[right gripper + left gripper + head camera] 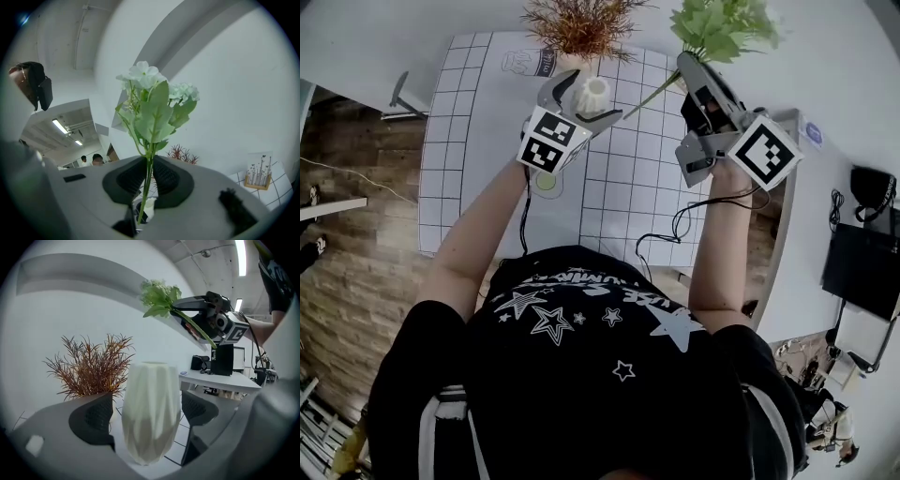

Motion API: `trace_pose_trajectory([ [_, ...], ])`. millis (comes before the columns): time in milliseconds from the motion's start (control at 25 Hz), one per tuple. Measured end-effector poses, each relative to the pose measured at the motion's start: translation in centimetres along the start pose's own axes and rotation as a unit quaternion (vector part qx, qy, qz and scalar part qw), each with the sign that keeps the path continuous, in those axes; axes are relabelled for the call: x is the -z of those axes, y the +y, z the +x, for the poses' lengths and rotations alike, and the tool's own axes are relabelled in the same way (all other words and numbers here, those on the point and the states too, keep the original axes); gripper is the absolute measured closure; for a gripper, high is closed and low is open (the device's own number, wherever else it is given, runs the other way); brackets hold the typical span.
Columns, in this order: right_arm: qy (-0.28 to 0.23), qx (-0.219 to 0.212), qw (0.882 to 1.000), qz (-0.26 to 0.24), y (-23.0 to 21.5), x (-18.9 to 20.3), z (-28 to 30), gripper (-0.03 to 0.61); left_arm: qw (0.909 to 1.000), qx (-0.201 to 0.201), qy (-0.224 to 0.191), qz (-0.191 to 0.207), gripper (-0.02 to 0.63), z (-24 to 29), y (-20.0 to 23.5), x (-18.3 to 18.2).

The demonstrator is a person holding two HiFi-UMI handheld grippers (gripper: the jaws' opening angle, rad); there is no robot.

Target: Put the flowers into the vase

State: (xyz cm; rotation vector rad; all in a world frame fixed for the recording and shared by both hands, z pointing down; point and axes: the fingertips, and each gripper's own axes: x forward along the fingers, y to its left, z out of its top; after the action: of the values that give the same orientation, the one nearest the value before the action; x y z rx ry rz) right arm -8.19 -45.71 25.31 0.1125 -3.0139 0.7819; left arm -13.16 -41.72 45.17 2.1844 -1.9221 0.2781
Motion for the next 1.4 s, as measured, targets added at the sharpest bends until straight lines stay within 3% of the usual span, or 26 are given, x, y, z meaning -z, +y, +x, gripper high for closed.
trace_pose_trajectory([
  [320,-0.026,-0.016,0.999,-0.019,0.5,-0.5,1.2,0.532,0.9998,-0.007,0.007,0.019,0.258,-0.2,0.2,0.6],
  [760,-0.088,-0.014,0.995,-0.043,1.3,-1.6,3.1,0.532,0.9993,-0.003,0.002,0.036,0.262,-0.3,-0.4,0.7],
  [1040,-0.072,0.005,0.993,-0.089,1.2,1.5,4.9,0.532,0.9993,-0.005,-0.004,0.036,0.262,-0.3,-0.4,0.7],
  [1400,0.013,-0.01,0.989,-0.144,1.9,7.5,6.3,0.529,0.9992,0.005,-0.002,0.039,0.262,-0.3,-0.6,0.8],
])
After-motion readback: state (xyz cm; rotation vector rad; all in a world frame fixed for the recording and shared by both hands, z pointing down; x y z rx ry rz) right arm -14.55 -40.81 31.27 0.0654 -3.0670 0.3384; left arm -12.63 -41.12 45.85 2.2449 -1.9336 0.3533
